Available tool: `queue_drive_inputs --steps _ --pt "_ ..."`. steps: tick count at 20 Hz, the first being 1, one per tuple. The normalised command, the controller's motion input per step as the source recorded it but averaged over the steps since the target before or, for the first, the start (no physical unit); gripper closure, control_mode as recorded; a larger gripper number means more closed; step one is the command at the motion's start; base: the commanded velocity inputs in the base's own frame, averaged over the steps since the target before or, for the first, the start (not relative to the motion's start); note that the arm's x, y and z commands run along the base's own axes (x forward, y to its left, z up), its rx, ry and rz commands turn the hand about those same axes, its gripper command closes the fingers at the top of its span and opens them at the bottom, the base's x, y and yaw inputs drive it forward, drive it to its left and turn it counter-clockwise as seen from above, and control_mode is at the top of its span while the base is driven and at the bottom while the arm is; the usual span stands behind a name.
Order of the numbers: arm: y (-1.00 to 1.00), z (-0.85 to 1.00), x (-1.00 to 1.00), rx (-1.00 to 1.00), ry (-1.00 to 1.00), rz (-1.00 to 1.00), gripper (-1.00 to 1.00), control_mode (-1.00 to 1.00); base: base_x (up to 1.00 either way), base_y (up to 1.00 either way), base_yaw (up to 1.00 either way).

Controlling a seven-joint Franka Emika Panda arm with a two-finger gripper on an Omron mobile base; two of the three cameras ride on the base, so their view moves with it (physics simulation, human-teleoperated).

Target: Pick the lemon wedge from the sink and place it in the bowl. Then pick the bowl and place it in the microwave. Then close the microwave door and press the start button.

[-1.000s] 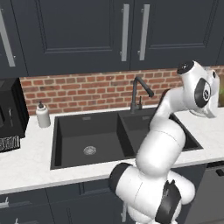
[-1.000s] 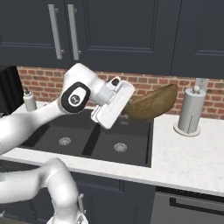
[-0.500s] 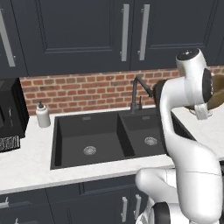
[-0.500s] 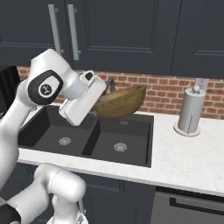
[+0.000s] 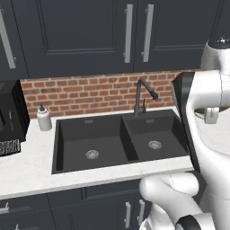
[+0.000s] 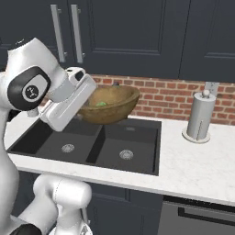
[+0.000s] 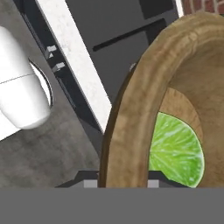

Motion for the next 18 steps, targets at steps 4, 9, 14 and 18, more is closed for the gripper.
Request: queue_drive_inputs --steps 4,9,14,18 --pt "0.16 0.19 -0.21 0.14 -0.07 0.02 1.0 -1.0 0.0 0.0 0.0" --pt "0.0 0.0 -0.11 0.09 -0.03 0.04 1.0 -1.0 0.0 0.0 0.0" --pt "0.0 0.0 -0.07 0.02 -0.18 0.05 1.0 -1.0 0.0 0.0 0.0" --pt "0.0 -0.04 0.0 0.0 0.0 0.0 1.0 1.0 0.0 0.0 0.0"
